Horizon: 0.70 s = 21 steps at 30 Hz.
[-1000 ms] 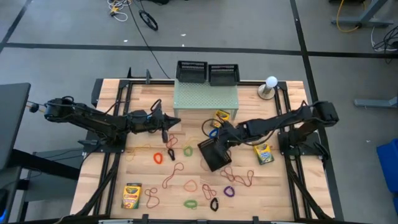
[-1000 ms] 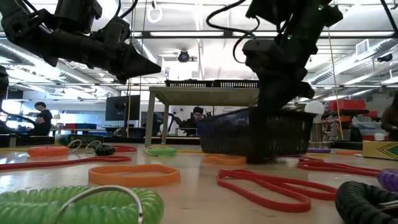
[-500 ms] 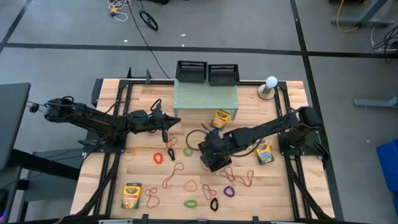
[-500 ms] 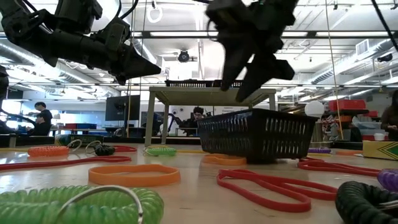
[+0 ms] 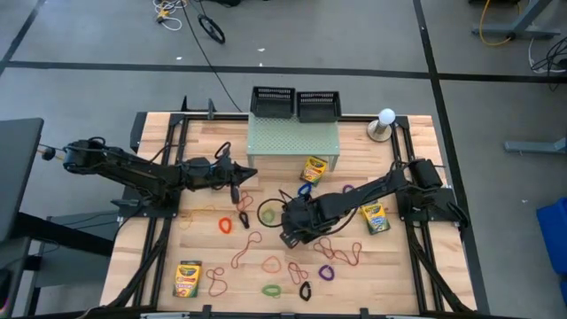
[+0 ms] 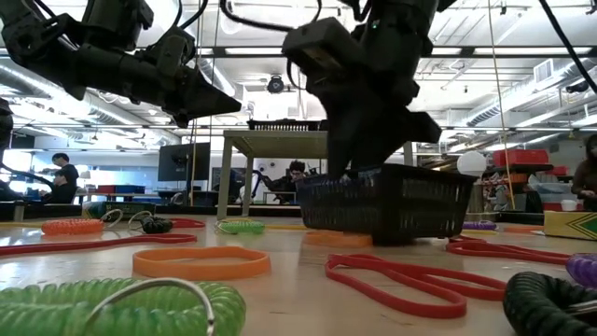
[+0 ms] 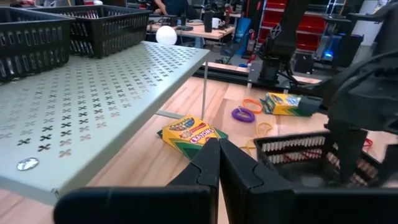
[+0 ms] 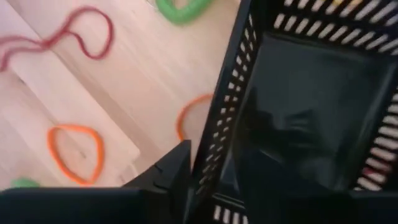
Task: Pick & Place Office Desk Supplies
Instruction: Put the black bin on the shelf
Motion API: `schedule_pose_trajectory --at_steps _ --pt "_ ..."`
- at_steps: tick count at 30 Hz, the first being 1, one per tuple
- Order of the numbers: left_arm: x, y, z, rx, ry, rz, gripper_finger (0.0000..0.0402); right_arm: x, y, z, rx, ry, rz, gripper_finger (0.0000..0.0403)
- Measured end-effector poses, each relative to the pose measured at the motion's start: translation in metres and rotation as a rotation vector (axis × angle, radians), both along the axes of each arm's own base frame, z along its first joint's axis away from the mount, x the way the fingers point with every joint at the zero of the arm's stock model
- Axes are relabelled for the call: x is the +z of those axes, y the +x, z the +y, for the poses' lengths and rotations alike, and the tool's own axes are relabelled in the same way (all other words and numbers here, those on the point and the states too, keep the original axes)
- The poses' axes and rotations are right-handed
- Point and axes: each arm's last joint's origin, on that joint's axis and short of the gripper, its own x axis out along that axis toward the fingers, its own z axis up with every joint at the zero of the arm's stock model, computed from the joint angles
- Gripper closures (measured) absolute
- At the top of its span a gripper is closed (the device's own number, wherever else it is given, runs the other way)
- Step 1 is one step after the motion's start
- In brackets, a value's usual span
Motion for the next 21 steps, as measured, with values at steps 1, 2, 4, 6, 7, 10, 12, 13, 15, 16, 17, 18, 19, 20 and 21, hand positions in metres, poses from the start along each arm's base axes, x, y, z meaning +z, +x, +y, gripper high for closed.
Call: schedule_pose_trajectory --at_steps 1,2,4,6,7,10,12,13,15,16,17,18,19,20,21 --pt "0.0 0.0 0.0 -0.003 0.0 0.0 0.0394 0.0 -0.001 0.0 0.008 -0.006 0.007 0.0298" --pt "0.0 0.0 -0.001 -0.006 0.0 0.002 0.0394 0.0 -0.001 0.0 0.02 -0.014 0.007 0.0311" --pt "0.0 0.0 -0.001 -0.008 0.004 0.004 0.0394 0.001 -0.002 -0.001 0.039 -0.04 0.015 0.0339" --pt "0.0 0.0 -0.001 -0.009 0.003 0.003 0.0394 0.003 -0.005 -0.002 0.058 -0.059 0.023 0.0367" --pt "0.0 0.0 -0.001 -0.008 0.003 0.003 0.0394 0.004 -0.005 -0.002 0.068 -0.067 0.021 0.0379" --pt "-0.001 0.0 -0.001 -0.006 0.0 0.009 0.0394 0.005 -0.006 -0.002 0.122 -0.091 0.028 0.0392" --pt "-0.001 0.0 -0.001 -0.006 -0.001 0.015 0.0394 0.008 -0.006 -0.001 0.179 -0.113 0.036 0.0385" --pt "-0.001 -0.001 -0.001 -0.005 -0.006 0.015 0.0394 0.012 -0.005 0.0 0.216 -0.126 0.037 0.0381" --pt "-0.002 -0.001 -0.001 -0.005 -0.007 0.02 0.0394 0.023 -0.002 0.001 0.287 -0.149 0.028 0.0379" --pt "-0.002 -0.001 -0.001 -0.005 -0.007 0.025 0.0394 0.028 -0.001 0.001 0.317 -0.163 0.031 0.038" --pt "-0.002 -0.001 -0.001 -0.004 -0.007 0.03 0.0394 0.035 -0.001 0.001 0.352 -0.185 0.041 0.0383" --pt "-0.002 -0.002 -0.001 -0.002 -0.007 0.032 0.0394 0.042 -0.001 0.0 0.386 -0.211 0.05 0.0387" --pt "-0.001 -0.003 0.0 0.002 -0.007 0.032 0.0394 0.051 0.0 0.0 0.418 -0.234 0.055 0.039" --pt "0.0 -0.004 0.001 0.006 -0.007 0.035 0.0394 0.06 0.0 0.0 0.447 -0.261 0.059 0.0392" --pt "0.001 -0.005 0.002 0.012 -0.007 0.039 0.0394 0.068 0.0 -0.001 0.471 -0.288 0.067 0.0392"
